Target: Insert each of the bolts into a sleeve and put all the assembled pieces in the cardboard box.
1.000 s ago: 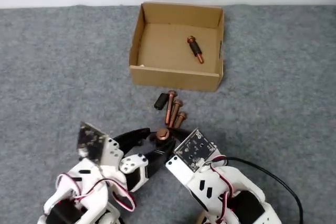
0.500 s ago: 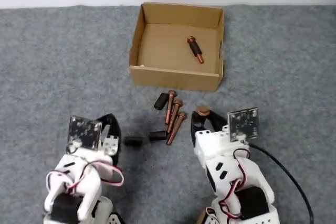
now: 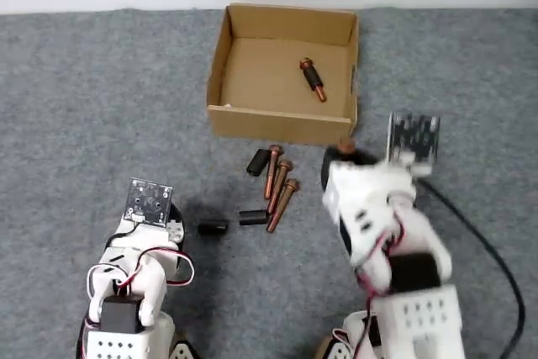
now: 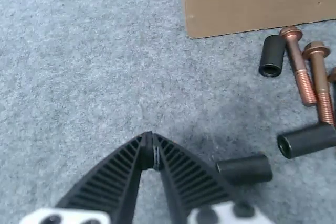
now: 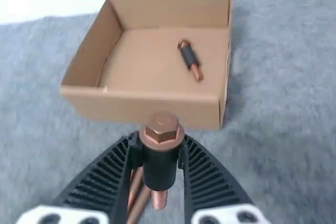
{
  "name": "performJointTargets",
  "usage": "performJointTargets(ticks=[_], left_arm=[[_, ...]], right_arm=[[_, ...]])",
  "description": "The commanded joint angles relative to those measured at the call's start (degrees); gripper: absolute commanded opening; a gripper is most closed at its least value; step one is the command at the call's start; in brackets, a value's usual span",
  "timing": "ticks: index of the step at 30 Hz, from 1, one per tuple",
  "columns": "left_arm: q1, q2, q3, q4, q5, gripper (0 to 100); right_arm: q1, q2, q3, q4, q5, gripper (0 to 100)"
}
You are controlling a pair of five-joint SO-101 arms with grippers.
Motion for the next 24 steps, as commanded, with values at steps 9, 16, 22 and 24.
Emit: performJointTargets(ticks=[9,16,22,24], left_arm=[[-0.35,-0.09,-0.4,3.69,-0.79,1],[-5.27,-0.09,-0.4,3.52,-0.97,1],[-5.45,-0.09,-0.4,3.78,-1.05,1],[-5.54,-0.09,-0.4,3.78,-1.05,1]], right_arm=[[2.33,46.9,-38.33,-15.16,-0.53,0.8],[2.07,73.01,-60.84,-15.08,-0.44,0.8],[0.66,90.33,-76.4,-9.54,7.74,0.8],[-0.04,94.2,-80.79,-8.13,9.76,0.8]])
